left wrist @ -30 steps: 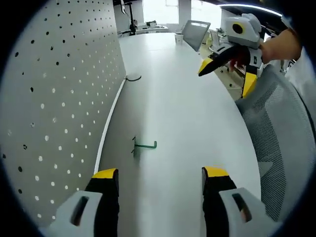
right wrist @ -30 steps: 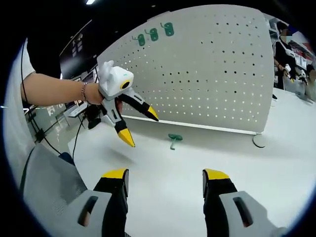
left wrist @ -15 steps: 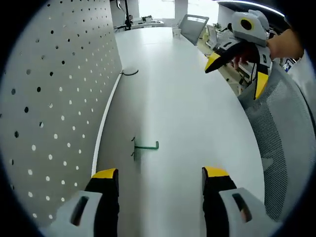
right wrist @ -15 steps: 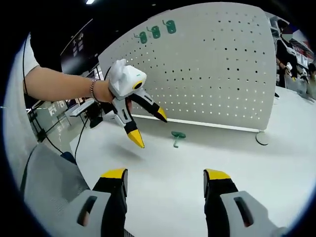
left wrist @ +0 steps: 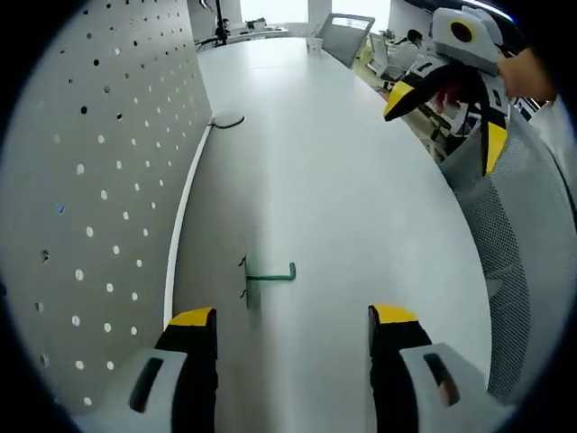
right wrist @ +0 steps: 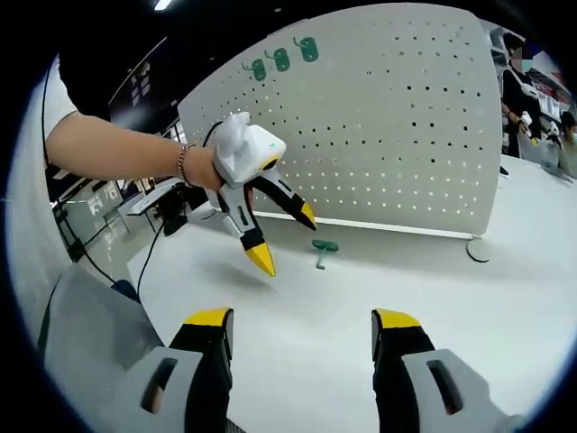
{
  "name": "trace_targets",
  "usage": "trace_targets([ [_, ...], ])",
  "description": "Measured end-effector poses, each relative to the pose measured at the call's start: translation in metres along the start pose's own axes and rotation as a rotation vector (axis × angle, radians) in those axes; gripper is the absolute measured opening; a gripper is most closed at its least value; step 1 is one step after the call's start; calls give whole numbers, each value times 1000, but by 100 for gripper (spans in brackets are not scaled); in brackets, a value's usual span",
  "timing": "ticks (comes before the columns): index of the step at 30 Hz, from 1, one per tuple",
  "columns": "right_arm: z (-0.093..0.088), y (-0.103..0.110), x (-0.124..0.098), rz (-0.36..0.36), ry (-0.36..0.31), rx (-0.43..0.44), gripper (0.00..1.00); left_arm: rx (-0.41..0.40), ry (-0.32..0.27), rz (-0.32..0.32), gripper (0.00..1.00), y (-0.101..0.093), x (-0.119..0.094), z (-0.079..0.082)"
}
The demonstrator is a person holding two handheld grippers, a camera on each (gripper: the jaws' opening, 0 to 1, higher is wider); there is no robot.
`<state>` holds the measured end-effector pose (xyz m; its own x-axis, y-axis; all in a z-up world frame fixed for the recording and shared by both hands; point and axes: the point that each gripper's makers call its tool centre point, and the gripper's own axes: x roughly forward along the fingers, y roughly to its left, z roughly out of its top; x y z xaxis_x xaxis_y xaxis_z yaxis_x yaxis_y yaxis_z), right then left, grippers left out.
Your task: Insert the hook assembly into the mounting plate slot until the hook locks in place.
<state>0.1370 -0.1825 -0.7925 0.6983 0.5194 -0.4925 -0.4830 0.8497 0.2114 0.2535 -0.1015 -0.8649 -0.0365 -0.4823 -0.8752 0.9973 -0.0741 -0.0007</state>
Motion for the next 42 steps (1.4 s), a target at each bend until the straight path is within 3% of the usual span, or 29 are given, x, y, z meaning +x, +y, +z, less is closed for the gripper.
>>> trace_targets([
  [24, -4, -4, -3, -17, 18, -2, 60, 37, 46, -18, 67, 3, 18, -7],
  [30, -5, -7, -4, -29, 13, 11, 59, 12, 28, 0, 61, 8, 18, -5],
  [42, 3, -12, -5, -42, -21, 49, 60, -27, -46, 44, 36, 22, 18, 0],
])
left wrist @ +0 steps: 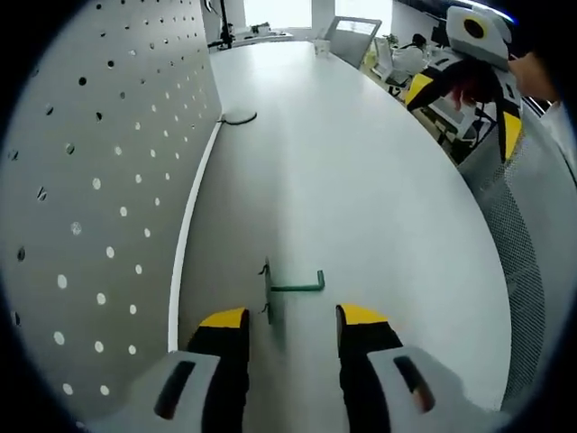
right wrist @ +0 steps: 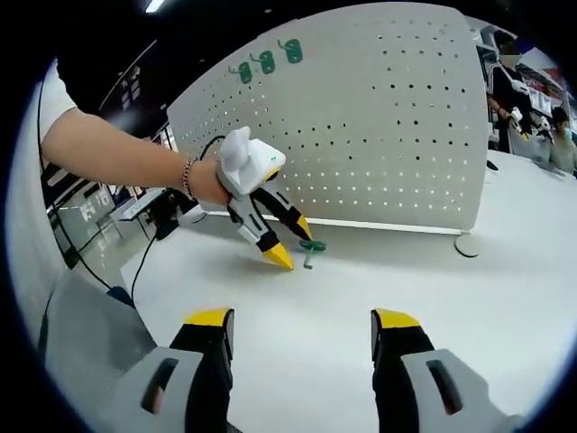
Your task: Insert the hook assembly into the mounting plate slot until the hook locks in place.
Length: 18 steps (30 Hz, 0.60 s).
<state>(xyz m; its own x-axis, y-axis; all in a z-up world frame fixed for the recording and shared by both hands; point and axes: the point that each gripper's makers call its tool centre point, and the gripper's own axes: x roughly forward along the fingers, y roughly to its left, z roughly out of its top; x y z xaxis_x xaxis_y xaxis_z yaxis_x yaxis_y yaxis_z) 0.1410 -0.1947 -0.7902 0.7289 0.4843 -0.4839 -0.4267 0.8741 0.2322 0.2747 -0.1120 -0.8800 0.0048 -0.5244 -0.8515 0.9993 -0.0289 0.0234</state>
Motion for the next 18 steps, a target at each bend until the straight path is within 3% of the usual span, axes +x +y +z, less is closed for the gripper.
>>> trace_targets([
  [10, -1, 0, 0, -2, 9, -11, 59, -13, -22, 39, 17, 4, 0, 1],
  [14, -2, 1, 0, 0, 11, -11, 59, -59, -14, 98, 6, 14, 0, -2],
  [18, -3, 0, -1, -2, 12, -9, 59, -50, -11, 90, 6, 13, 0, -1],
])
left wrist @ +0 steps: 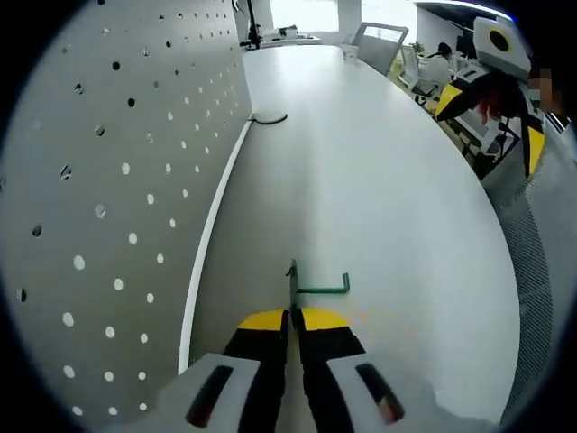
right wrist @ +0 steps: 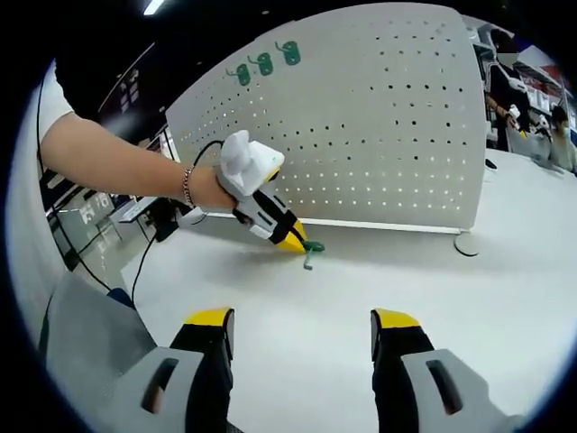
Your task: Insert the hook assembly into the mounting plate slot until the hook locks in place.
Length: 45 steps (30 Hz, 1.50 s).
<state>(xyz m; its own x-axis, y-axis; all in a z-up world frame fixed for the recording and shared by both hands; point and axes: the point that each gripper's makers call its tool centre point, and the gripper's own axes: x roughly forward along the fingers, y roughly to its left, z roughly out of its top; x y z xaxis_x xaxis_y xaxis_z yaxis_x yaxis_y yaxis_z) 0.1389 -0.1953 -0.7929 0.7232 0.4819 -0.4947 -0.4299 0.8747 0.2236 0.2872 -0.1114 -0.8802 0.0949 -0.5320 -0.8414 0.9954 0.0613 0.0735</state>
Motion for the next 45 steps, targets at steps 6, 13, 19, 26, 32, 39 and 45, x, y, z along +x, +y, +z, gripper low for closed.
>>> trace_targets([
  [6, 0, -1, 0, -1, -3, 6, 59, 39, -4, 20, 4, 2, 0, 1],
  [13, 0, -2, -1, -3, -4, 6, 59, 33, 5, 15, 3, 1, -1, 1],
  [19, -1, -1, -1, -2, 0, 1, 59, 26, 1, 13, 2, 2, 0, 0],
  [26, -1, -1, -1, -3, 0, 2, 59, 36, 3, 14, 2, 2, 0, 0],
  [32, 0, -1, -2, -6, -1, 1, 59, -111, -71, 16, 1, 4, -1, -1],
  [39, -3, -1, -3, -7, 1, 4, 58, -109, -84, 29, 1, 4, -2, -2],
  [45, -2, -2, -3, -9, -2, 6, 58, -107, -99, 31, 1, 2, -3, -3],
])
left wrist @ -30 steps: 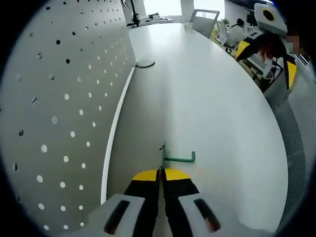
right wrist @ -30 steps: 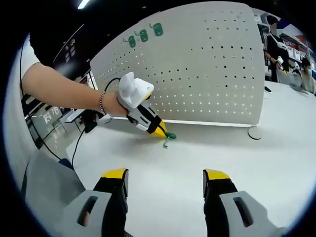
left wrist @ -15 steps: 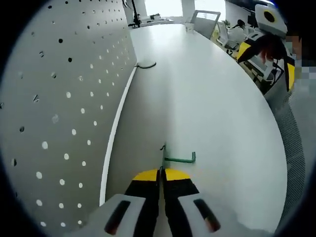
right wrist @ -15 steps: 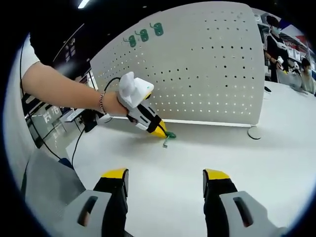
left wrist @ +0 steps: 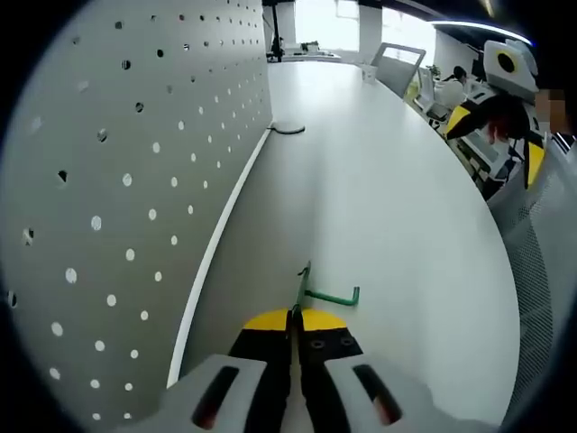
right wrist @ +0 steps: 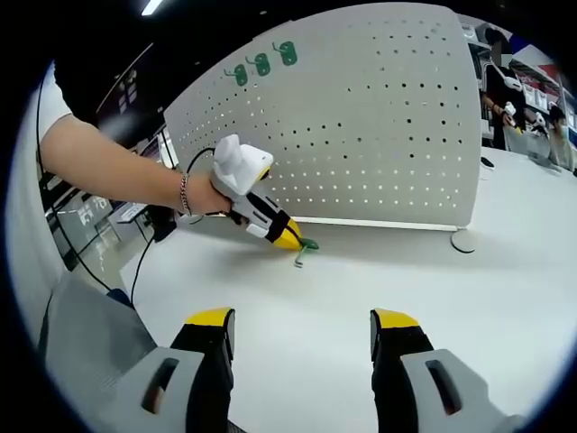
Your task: Insert the hook assembly into the mounting plate slot until the hook locks in place.
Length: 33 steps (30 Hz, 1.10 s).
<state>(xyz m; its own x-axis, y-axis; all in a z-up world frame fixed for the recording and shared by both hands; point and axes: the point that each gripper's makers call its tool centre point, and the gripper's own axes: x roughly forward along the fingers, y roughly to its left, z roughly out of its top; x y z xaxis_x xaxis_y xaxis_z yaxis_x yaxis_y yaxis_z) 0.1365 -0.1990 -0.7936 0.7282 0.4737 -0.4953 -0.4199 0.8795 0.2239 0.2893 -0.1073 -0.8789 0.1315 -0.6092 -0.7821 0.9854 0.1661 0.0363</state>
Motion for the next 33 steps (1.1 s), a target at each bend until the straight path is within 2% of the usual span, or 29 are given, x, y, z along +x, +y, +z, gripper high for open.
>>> trace_targets([
  [2, 0, 0, 0, -1, -1, 1, 58, -6, -16, 0, 1, -2, -2, 0],
  [4, 0, 0, 0, -2, -3, 0, 58, -20, -65, 1, 1, -3, -4, 5],
  [6, -1, 0, 0, -1, -1, 2, 58, -30, -70, 12, 1, -2, -6, 5],
  [10, -2, 0, 0, 0, -2, 2, 58, -46, -116, 15, 1, -3, -11, 8],
  [12, -2, 0, 0, -1, -2, 2, 58, -76, -136, -4, 1, -7, -12, 10],
  [17, -1, 0, 0, -1, -5, 3, 58, -82, -156, 10, 1, -6, -16, 10],
  [33, 2, 0, -1, 0, -14, 1, 59, -115, -254, 41, 1, -8, -34, 28],
])
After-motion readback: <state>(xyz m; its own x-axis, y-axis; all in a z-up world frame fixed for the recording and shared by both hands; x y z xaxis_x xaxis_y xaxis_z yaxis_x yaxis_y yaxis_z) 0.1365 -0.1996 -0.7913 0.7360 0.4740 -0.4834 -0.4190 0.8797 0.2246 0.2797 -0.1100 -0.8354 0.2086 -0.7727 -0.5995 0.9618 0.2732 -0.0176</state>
